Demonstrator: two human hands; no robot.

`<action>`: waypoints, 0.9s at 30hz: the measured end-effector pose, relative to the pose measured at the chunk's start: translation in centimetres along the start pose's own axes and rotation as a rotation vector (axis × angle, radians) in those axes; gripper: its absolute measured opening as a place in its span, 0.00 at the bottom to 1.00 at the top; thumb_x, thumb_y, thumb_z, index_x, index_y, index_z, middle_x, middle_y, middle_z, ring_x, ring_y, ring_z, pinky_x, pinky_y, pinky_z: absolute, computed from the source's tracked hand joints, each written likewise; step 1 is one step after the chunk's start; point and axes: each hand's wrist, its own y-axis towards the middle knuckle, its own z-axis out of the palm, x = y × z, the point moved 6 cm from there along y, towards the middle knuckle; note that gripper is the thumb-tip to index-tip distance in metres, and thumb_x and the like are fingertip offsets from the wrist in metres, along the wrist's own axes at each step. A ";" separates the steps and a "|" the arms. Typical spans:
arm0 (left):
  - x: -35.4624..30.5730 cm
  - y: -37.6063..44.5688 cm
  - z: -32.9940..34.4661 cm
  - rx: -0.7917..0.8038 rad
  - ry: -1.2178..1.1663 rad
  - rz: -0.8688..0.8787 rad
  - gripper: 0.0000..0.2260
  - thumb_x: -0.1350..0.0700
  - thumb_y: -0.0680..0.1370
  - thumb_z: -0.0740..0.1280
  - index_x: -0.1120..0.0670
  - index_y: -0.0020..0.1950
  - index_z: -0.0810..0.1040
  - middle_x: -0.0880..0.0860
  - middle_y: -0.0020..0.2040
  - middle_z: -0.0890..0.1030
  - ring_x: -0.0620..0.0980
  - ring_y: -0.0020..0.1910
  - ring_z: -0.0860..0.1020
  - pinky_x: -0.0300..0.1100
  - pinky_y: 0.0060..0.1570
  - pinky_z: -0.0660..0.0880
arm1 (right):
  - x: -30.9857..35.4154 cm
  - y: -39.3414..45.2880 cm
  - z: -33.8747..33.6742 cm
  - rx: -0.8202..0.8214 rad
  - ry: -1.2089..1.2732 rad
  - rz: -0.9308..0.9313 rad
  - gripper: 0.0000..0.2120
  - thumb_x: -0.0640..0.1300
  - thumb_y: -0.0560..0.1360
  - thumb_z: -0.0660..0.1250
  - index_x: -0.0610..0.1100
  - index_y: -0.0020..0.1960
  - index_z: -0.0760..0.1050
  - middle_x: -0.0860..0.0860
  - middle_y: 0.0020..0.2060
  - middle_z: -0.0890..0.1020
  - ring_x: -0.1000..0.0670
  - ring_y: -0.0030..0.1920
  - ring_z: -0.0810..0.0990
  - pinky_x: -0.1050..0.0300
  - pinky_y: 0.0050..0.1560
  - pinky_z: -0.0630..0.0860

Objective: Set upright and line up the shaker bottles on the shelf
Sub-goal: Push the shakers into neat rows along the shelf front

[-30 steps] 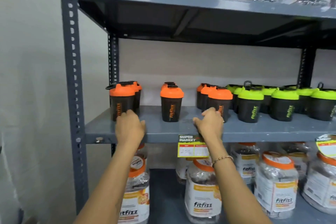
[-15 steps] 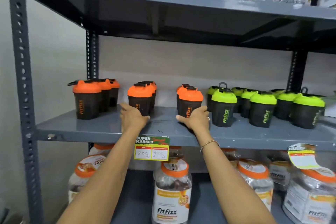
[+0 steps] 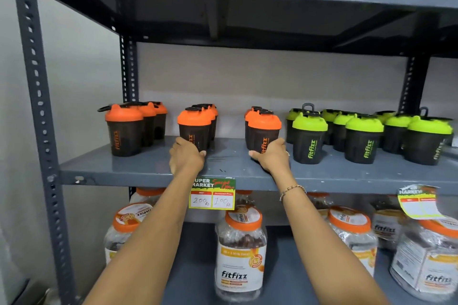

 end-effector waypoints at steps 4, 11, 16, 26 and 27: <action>0.0 0.0 0.0 0.010 0.032 0.002 0.30 0.49 0.76 0.69 0.63 0.69 0.60 0.62 0.68 0.69 0.60 0.67 0.67 0.53 0.61 0.69 | 0.2 -0.1 0.0 0.017 0.002 0.002 0.38 0.52 0.70 0.74 0.33 0.68 0.59 0.37 0.66 0.70 0.36 0.67 0.70 0.45 0.64 0.69; 0.1 -0.7 -0.6 -0.008 -0.029 0.007 0.37 0.50 0.72 0.74 0.64 0.70 0.57 0.63 0.69 0.64 0.62 0.67 0.66 0.54 0.62 0.69 | 0.2 -0.5 -0.3 0.047 0.056 0.004 0.38 0.51 0.71 0.73 0.33 0.70 0.59 0.37 0.67 0.70 0.37 0.68 0.70 0.46 0.65 0.69; 0.6 -1.8 -2.6 -0.246 -0.217 0.091 0.24 0.53 0.75 0.71 0.63 0.62 0.63 0.63 0.64 0.64 0.63 0.55 0.73 0.49 0.47 0.72 | -2.3 -1.7 -3.8 -0.171 0.091 -0.043 0.31 0.45 0.72 0.73 0.33 0.67 0.63 0.36 0.66 0.69 0.36 0.66 0.71 0.46 0.66 0.68; -11.4 -6.6 7.5 0.183 -0.296 0.254 0.39 0.55 0.71 0.75 0.64 0.72 0.56 0.63 0.71 0.61 0.60 0.69 0.65 0.50 0.67 0.65 | -8.9 2.9 -10.0 -0.035 0.002 0.009 0.51 0.56 0.63 0.78 0.30 0.70 0.55 0.36 0.70 0.63 0.36 0.71 0.65 0.45 0.69 0.64; -11.8 -6.6 8.4 0.206 -0.273 0.199 0.42 0.54 0.70 0.76 0.65 0.73 0.53 0.63 0.71 0.60 0.61 0.69 0.65 0.51 0.67 0.65 | -8.9 3.3 -9.8 0.020 -0.019 -0.004 0.53 0.59 0.63 0.78 0.30 0.71 0.53 0.37 0.71 0.61 0.36 0.71 0.64 0.45 0.69 0.63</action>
